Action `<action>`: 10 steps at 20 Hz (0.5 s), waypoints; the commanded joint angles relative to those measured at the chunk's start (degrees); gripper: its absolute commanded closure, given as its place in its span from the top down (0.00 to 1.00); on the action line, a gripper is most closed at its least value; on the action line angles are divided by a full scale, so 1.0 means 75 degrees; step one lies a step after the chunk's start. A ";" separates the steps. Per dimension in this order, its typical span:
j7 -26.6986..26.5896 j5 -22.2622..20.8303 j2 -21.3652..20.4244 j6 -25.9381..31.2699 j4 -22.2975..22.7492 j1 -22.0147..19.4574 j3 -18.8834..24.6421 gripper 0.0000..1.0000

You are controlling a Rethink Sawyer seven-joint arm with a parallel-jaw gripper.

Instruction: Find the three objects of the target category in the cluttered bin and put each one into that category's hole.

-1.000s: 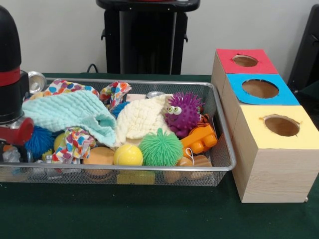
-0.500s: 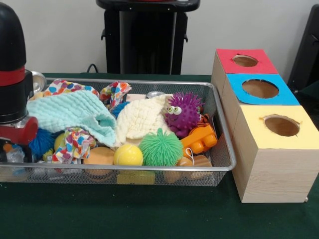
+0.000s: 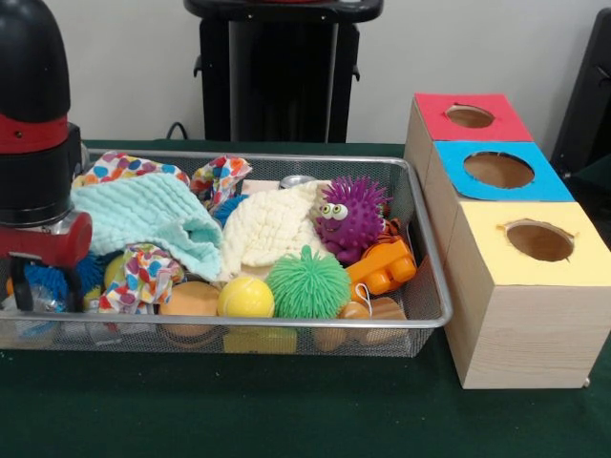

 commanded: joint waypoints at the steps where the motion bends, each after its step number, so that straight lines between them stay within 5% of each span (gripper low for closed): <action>1: 0.0443 0.0143 -0.0112 -0.0448 0.0939 0.0100 0.0518 1.00; 10: 0.1173 0.0433 -0.0189 -0.0729 0.1163 0.0149 0.0174 1.00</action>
